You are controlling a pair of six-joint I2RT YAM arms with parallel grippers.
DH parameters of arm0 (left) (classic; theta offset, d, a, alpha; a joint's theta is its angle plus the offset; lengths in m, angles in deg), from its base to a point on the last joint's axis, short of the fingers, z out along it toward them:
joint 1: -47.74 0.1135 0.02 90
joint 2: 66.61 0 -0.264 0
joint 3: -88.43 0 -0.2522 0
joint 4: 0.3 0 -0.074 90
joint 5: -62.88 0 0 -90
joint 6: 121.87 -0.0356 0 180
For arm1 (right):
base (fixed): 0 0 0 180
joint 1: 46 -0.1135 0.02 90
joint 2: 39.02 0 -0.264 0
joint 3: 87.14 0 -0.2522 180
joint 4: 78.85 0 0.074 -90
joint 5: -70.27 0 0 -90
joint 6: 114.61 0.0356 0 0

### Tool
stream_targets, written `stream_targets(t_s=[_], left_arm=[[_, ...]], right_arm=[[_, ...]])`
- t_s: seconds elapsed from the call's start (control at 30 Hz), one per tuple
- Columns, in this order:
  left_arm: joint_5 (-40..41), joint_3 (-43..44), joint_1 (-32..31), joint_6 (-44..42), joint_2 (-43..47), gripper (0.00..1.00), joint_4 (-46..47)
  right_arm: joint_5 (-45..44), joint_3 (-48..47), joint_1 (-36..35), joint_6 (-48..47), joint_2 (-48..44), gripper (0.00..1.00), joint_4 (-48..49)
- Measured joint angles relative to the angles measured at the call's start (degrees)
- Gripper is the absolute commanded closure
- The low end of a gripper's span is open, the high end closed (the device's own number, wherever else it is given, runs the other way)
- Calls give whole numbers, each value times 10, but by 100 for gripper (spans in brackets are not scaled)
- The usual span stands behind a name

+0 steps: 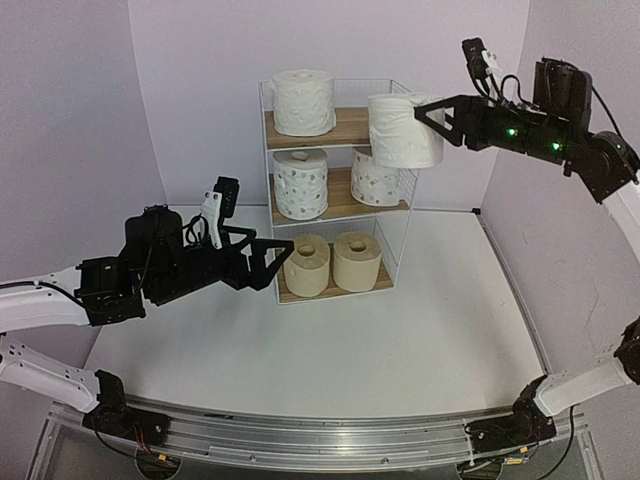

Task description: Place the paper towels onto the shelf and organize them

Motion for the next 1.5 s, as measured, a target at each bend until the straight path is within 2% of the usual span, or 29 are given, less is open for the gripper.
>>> stream_targets(t_s=[0.13,0.47,0.77,0.93,1.17,1.5], left_arm=[[8,-1,0,10,0,0,-13],[14,-7,0,28,2,0,-22],[13,-12,0,50,3,0,-25],[13,-16,0,54,3,0,-26],[13,-16,0,54,4,0,-30],[13,-16,0,57,4,0,-47]], right_arm=[[-46,-40,0,-8,51,79,47],[-134,-172,-1,-42,246,77,133],[-195,-157,-3,-79,275,71,205],[-213,-102,-4,-83,255,39,255],[-231,-45,-5,-72,210,14,262],[-227,7,-8,-67,158,8,257]])
